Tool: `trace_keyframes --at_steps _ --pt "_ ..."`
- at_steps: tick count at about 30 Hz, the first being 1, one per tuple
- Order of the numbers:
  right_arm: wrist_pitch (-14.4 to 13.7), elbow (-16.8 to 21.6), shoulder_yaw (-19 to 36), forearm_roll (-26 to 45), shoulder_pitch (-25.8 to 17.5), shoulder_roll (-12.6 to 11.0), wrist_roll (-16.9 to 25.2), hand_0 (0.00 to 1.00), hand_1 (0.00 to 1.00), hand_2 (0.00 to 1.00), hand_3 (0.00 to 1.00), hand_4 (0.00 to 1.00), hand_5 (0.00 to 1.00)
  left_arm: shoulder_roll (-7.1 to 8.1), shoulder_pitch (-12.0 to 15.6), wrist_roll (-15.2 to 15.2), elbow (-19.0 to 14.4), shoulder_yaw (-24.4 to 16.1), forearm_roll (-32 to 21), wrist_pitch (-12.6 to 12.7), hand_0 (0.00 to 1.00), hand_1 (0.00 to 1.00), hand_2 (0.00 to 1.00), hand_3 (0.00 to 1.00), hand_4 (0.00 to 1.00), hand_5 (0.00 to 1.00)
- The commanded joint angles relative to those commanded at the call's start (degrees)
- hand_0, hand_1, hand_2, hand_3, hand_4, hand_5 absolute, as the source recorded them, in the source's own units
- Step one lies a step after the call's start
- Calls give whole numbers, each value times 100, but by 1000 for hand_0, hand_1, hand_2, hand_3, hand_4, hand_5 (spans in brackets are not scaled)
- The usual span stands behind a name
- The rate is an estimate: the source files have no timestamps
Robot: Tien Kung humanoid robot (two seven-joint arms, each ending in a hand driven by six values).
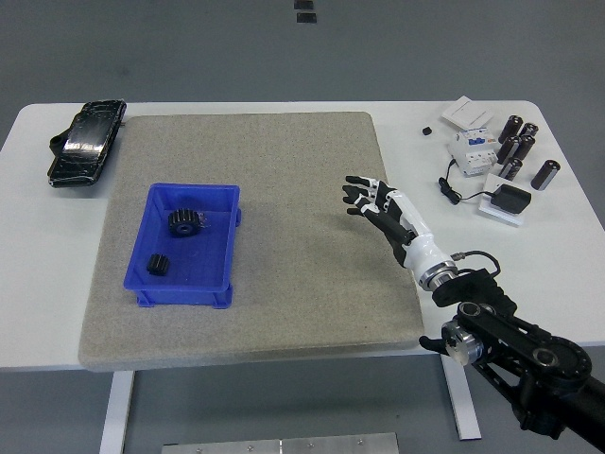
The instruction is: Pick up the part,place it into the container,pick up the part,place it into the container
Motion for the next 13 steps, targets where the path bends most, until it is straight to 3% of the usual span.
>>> trace_keyframes --at_steps 13 --pt "-187 248 190 -27 -78 -56 137 738 743 763 780 836 541 -21 8 -40 24 40 -76 -9 681 656 622 581 684 272"
